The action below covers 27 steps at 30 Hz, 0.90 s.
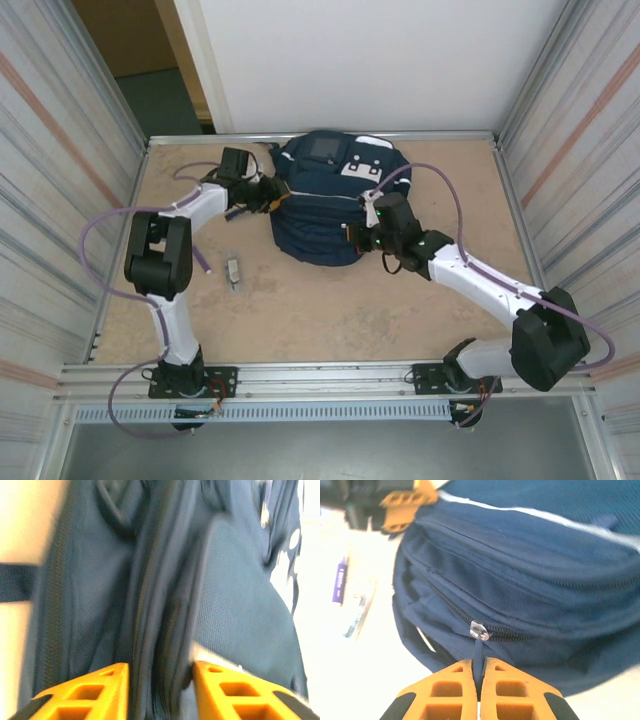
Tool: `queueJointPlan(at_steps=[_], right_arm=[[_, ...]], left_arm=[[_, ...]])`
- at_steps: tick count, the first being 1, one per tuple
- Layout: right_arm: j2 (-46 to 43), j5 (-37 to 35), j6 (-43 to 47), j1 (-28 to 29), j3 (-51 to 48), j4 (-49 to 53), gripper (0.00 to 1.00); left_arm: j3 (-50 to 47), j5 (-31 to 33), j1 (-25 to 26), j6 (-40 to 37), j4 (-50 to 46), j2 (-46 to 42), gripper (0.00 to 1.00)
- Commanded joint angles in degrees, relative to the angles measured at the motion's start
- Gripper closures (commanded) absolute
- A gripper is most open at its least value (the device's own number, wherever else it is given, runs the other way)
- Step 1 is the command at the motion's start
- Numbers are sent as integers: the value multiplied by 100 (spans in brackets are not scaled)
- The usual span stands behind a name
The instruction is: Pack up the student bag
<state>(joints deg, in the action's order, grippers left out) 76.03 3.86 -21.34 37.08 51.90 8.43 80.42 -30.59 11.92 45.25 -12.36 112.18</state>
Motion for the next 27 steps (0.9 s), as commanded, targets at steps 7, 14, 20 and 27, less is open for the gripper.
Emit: queueJointPlan(at_steps=[7,14,20,27], right_arm=[[682,207,9,610,895,-229,100],[970,631,-89,764,893,-635,100],[1209,833,-319,954,971,-902,100],[1467,856,-346,1308,1050,-1067,100]], left_arm=[[-1493,784,-330,87,-803,-2413,39],[-2503,1059,622,926,-386,-3439,36],[-3068,1604,1039,1759,512,-3210,35],[-2703,1646,1075,1882,675,-2715,37]])
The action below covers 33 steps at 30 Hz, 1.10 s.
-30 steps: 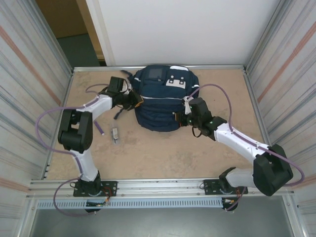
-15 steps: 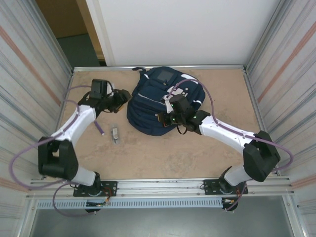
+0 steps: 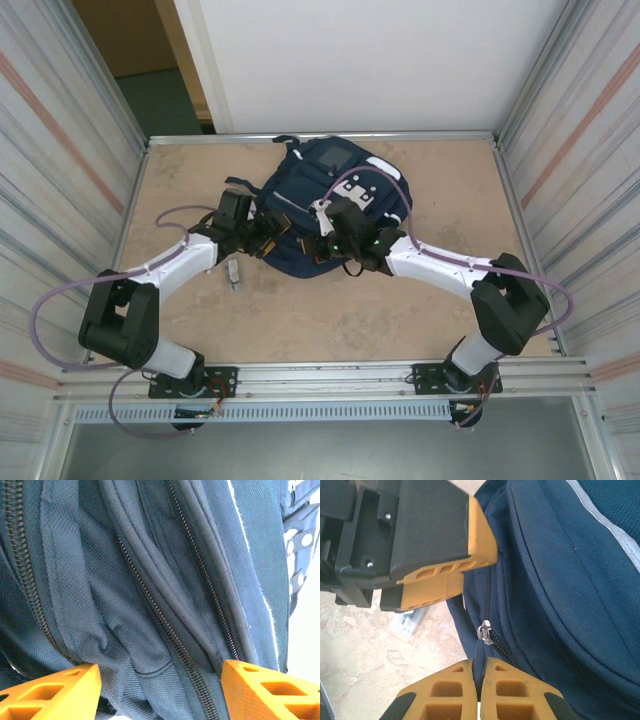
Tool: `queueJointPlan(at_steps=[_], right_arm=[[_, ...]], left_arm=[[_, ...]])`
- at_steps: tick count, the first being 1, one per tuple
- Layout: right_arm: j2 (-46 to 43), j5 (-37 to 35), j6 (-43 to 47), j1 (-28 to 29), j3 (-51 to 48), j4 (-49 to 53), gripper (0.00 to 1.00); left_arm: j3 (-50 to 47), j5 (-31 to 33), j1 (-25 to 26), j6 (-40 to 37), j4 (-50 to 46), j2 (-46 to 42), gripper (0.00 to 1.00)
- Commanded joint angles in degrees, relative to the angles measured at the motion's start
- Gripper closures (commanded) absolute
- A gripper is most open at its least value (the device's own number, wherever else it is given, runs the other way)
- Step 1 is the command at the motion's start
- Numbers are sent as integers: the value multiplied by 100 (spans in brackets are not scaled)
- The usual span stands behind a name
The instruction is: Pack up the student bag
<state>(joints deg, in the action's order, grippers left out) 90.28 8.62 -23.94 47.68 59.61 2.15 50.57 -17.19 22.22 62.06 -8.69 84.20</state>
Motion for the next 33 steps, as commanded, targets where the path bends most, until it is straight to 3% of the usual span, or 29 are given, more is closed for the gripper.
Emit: queueJointPlan(at_steps=[1,4,11,14,19,24,26,33], right_arm=[[74,369,-99,253,286,-436,100],[95,376,-198,250,289,-382,100],[-132,438,-156,-28,-15,-190,100],[-366,575,-9,-296,-284,-31,100],[-887,280,183,-914,-893,381,100],[-1459,-712,224,-1490,-1607,497,100],[-1427,-845,247,-1843,-1690,514,100],[-556,-192,222,-3140,-1676,-298,96]], left_arm=[[304,416,55,193,267,96,40],[445,843,158,17,-149,131,51],[120,963,106,-218,64,132,99],[172,1047,-8,-466,-100,75,100],[190,650,-362,-632,-74,-43,100],[328,94,-500,-915,-19,55,100],[422,98,-370,-1179,-132,103,100],[336,-22,-271,-1671,-376,25,100]])
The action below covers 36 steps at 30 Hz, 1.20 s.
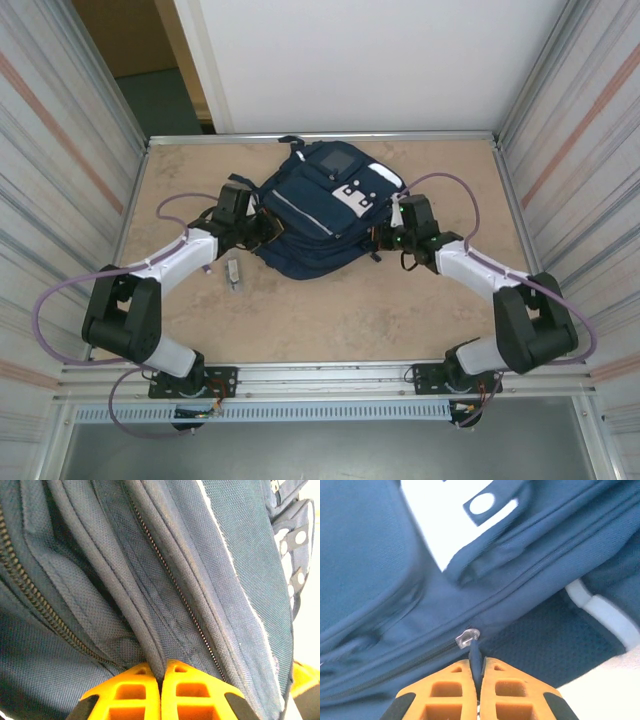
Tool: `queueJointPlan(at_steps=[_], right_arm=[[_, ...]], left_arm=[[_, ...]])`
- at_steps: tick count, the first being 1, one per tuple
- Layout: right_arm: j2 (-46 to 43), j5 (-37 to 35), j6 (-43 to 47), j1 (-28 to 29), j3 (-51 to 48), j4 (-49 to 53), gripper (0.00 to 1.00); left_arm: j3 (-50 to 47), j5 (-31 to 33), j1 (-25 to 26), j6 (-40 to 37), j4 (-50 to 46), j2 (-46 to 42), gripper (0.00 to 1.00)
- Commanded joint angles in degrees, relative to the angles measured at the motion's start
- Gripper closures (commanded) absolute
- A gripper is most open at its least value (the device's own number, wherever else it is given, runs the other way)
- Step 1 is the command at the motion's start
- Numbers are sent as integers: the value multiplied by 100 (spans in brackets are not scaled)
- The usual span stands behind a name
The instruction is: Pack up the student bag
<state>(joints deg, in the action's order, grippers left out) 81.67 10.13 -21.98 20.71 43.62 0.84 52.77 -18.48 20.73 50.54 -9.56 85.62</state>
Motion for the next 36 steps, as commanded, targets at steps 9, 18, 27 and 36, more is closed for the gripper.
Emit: queueJointPlan(at_steps=[9,18,27,36], right_arm=[[76,-76,583,-473,97,-119,68],[-1192,-1045,1071,-161,112,548,39],[-889,315,744,-216,1012,1363,29],[-847,-73,1088,421,1000,1513,24]], left_arm=[[-13,-520,-148,-588,-395,-644,63],[269,-491,-250,-169,-656,-1097,51],[413,-528,-186,852,97,49,47],[586,340,-135,1282,-74,518,42]])
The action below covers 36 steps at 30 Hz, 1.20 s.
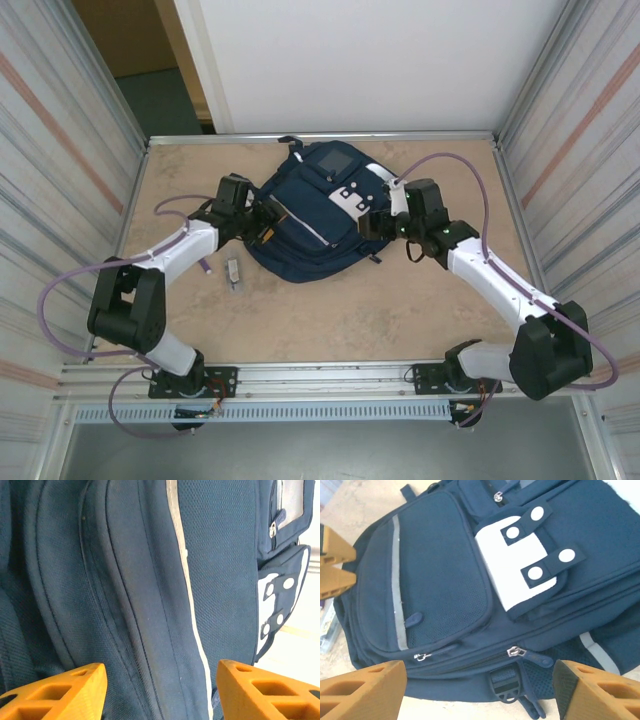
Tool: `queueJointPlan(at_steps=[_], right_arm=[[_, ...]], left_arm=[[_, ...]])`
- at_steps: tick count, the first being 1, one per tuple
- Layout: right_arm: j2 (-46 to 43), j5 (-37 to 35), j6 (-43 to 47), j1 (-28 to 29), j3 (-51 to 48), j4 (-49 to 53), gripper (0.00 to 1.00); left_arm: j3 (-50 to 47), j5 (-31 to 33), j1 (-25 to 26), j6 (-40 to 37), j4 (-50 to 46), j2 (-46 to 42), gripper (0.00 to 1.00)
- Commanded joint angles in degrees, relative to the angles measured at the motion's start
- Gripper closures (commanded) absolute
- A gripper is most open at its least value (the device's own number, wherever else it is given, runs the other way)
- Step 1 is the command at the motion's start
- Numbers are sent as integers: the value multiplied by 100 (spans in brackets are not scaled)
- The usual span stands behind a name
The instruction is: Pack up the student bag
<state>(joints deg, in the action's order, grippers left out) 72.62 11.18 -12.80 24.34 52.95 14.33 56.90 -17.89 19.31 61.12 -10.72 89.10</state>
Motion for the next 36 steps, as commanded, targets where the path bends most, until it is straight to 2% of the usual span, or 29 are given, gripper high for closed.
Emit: queueJointPlan(at_steps=[1,4,6,8,11,13,15,19,23,28,32,36], right_arm=[[67,-178,207,99,62,162,24],[150,-289,484,217,-12,61,25],[320,61,995,235,-72,-174,23],[554,484,1706,241,-117,-465,23],[961,800,2441,233,-144,-806,25],[1138,569,2768,301,-157,-925,24],[1266,647,3345,334,-186,-807,24],[1439,978,4090,295,-455,-968,24],[1361,1209,4603,400,-854,-1518,25],[1400,1568,4580,447,-991,-2150,29],[1372,1659,4745,586,-1308,-2856,32],[1426,1852,4532,555,-1228,-2771,37]], left_arm=[[252,242,12,192,54,265,42],[598,338,57,132,-175,611,49],[899,890,182,410,-939,778,59],[990,1127,276,206,-1061,855,65],[866,1180,321,432,-950,766,77],[823,1164,319,496,-976,573,88],[766,1236,328,544,-1052,294,99],[795,1113,287,523,-1147,-150,100],[797,623,266,700,-1117,-364,100],[697,102,283,996,-1024,-371,100],[611,30,319,1006,-924,-449,100],[538,-67,310,1050,-880,-511,100]])
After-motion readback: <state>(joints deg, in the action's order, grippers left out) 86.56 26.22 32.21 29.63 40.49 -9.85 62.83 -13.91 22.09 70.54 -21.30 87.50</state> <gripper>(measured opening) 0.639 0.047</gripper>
